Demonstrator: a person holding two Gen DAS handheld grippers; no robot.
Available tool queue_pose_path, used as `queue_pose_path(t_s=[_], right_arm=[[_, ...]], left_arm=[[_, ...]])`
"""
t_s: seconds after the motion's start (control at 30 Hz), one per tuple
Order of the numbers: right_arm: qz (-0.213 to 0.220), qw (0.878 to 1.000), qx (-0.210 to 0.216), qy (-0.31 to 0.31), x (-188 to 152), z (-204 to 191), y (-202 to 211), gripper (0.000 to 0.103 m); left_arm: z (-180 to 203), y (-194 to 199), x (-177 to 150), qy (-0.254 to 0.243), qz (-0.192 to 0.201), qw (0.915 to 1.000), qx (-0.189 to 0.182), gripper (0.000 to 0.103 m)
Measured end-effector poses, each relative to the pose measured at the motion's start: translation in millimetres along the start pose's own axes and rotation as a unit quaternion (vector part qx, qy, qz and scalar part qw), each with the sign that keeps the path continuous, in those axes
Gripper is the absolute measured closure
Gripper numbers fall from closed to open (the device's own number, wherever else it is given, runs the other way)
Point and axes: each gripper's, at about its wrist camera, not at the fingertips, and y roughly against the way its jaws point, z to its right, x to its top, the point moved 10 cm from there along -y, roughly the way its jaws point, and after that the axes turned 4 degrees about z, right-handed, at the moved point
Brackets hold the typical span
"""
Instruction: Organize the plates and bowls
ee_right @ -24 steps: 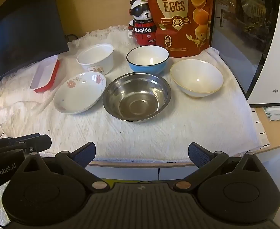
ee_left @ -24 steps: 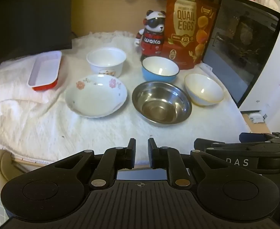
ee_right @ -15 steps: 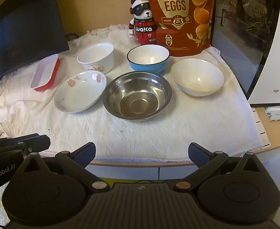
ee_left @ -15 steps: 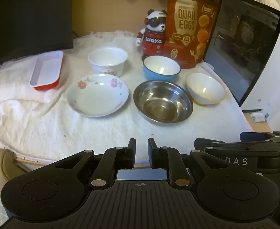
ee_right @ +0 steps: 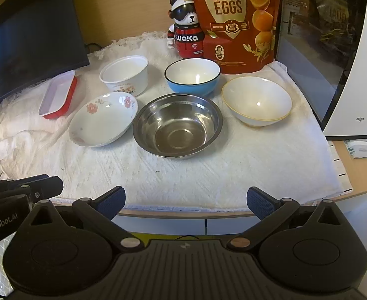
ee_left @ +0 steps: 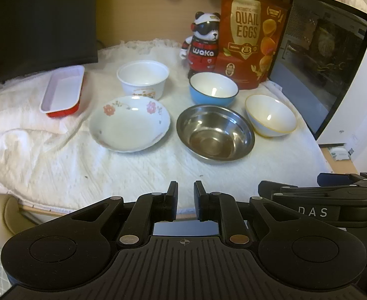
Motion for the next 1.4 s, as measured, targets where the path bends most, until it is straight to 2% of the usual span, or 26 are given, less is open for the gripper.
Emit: queue_pose_path(t_s=[1.4], right_arm=[[0.007, 1.0, 0.003, 0.012, 7.6, -4.6, 4.8, 0.0]], left_arm=[[9.7, 6.1, 0.1, -0.003, 0.0, 1.0, -0.004, 0.086]])
